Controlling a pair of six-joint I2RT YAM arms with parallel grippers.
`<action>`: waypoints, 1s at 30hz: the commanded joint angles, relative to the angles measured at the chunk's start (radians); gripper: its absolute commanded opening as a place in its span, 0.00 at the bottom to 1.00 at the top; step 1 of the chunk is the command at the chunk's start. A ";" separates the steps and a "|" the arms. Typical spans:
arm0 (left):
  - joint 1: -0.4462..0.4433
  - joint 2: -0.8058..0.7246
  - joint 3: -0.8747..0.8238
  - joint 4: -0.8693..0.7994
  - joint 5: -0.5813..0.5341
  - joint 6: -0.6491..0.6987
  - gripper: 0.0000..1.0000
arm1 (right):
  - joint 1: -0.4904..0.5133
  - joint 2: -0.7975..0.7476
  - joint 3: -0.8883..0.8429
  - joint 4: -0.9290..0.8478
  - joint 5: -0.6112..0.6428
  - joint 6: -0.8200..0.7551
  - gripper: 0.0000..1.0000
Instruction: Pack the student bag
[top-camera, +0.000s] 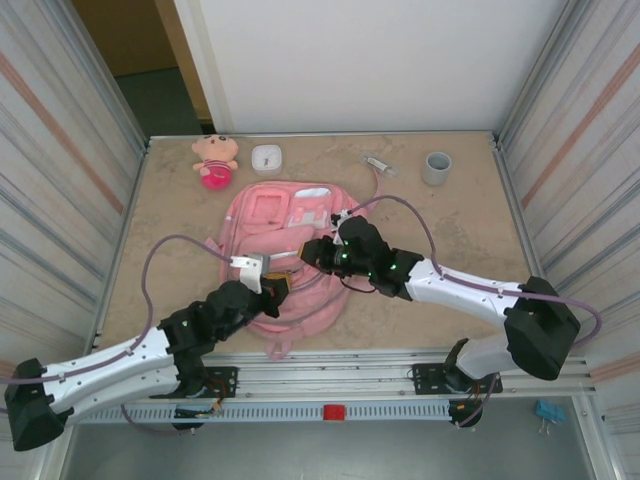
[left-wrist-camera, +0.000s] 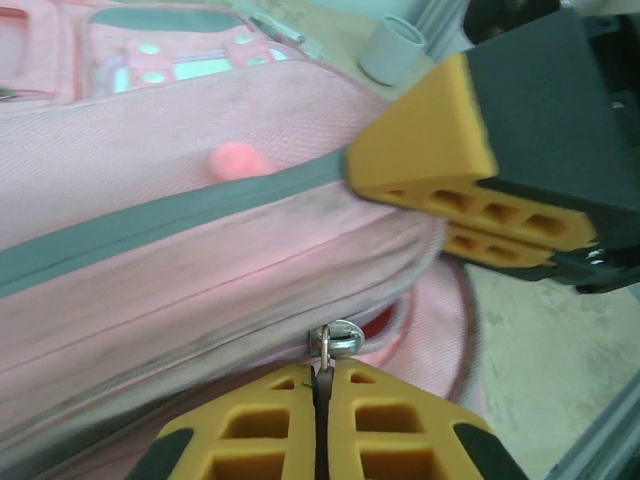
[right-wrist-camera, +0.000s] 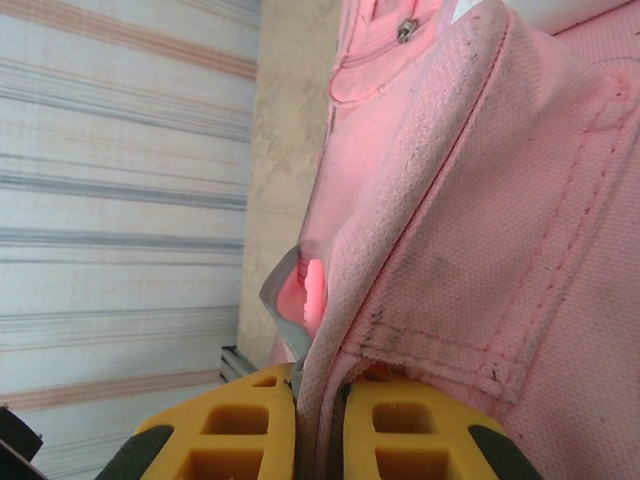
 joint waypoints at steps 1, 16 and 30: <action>0.010 -0.030 0.021 -0.127 -0.139 -0.031 0.00 | -0.073 -0.079 0.055 0.009 -0.068 -0.065 0.00; 0.013 -0.111 -0.038 -0.104 -0.129 0.039 0.00 | -0.248 -0.154 0.105 -0.225 -0.193 -0.323 0.46; 0.031 -0.139 -0.076 0.016 0.000 0.104 0.00 | 0.024 -0.064 0.125 -0.294 0.027 -1.405 0.65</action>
